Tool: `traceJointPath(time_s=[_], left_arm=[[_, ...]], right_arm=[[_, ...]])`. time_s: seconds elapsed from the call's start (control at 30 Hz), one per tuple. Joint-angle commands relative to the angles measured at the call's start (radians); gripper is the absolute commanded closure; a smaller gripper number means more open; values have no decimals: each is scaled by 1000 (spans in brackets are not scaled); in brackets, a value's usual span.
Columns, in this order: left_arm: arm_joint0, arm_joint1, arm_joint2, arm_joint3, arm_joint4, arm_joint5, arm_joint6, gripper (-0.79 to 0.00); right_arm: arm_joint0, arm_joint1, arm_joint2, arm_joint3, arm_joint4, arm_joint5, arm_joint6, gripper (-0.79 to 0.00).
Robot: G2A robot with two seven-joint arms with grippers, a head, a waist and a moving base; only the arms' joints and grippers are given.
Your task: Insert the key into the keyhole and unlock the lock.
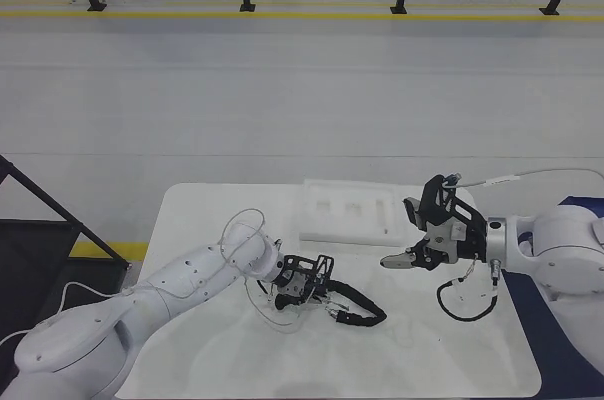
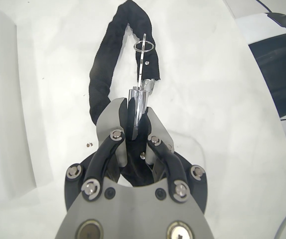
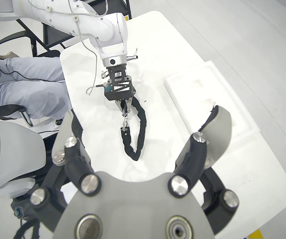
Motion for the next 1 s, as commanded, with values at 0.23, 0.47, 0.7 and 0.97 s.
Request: traceJointPath(time_s=[0.23,0.47,0.7,0.97], left_arm=[[-22,-1,-1,-1,-92,0,18,-785],[-108,45,-1,2,-202,0,178,-785],[-239,106,-1,-5,-286,0,257,-785],[-359,150,-1,-47,-448,0,182,-785]], right_arm=[[39,-10,-45,68,3,-81,-9,-785],[134,-31,-104,216,13,-249,-65,-785],[283,-67,-197,405,-35,-370,-104,-785],[435,-116,-318,575,-26,-445,-173,-785]])
